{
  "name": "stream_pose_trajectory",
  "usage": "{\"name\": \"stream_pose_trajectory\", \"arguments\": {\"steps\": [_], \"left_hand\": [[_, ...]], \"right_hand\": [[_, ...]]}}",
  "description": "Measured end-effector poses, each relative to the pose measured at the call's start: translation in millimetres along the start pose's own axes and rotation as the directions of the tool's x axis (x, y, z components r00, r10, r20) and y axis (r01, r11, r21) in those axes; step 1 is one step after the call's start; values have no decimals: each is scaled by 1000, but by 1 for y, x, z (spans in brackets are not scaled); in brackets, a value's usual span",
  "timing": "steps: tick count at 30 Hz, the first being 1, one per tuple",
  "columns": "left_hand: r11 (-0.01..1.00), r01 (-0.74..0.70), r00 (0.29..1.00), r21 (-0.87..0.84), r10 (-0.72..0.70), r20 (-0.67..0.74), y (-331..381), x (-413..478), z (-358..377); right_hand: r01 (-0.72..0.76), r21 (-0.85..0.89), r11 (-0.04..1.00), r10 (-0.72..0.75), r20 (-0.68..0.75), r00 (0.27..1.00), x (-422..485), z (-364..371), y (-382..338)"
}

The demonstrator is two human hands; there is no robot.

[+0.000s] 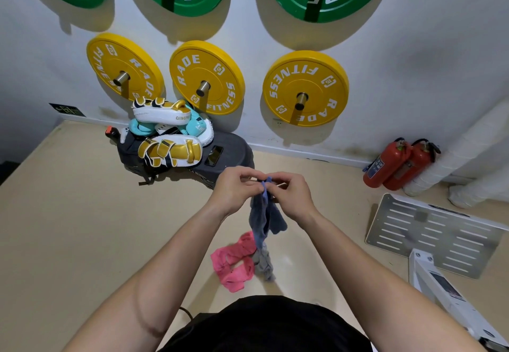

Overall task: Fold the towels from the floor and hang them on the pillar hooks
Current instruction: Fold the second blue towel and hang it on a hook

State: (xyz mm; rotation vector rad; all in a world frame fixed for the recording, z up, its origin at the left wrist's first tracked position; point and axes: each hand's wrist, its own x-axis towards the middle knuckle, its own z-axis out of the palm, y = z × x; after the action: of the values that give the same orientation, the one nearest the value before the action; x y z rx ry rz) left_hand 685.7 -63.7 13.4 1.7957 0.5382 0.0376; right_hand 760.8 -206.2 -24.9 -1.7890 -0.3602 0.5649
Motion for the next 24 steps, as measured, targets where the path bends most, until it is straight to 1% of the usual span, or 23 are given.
{"name": "stream_pose_trajectory", "arguments": {"steps": [3, 6, 8, 13, 19, 24], "left_hand": [[999, -33, 998, 30, 35, -45, -2, -1, 0], [978, -84, 990, 189, 103, -93, -1, 0, 1], [959, -108, 987, 261, 135, -90, 0, 1, 1], [978, -89, 987, 190, 112, -114, 7, 1, 5], [988, -71, 985, 136, 91, -147, 12, 1, 14], [989, -71, 980, 133, 94, -173, 13, 1, 15]], "right_hand": [[12, 28, 1000, -12, 29, 1000, -1, -2, -6], [9, 70, 997, -13, 52, 999, -4, -6, -10], [8, 100, 995, -15, 78, 997, -5, -11, -11], [0, 175, 985, -24, 138, 990, -5, -25, -12], [18, 167, 986, -44, 157, 987, -6, -33, -14], [13, 155, 988, -36, 144, 989, -7, -34, -17]]}}
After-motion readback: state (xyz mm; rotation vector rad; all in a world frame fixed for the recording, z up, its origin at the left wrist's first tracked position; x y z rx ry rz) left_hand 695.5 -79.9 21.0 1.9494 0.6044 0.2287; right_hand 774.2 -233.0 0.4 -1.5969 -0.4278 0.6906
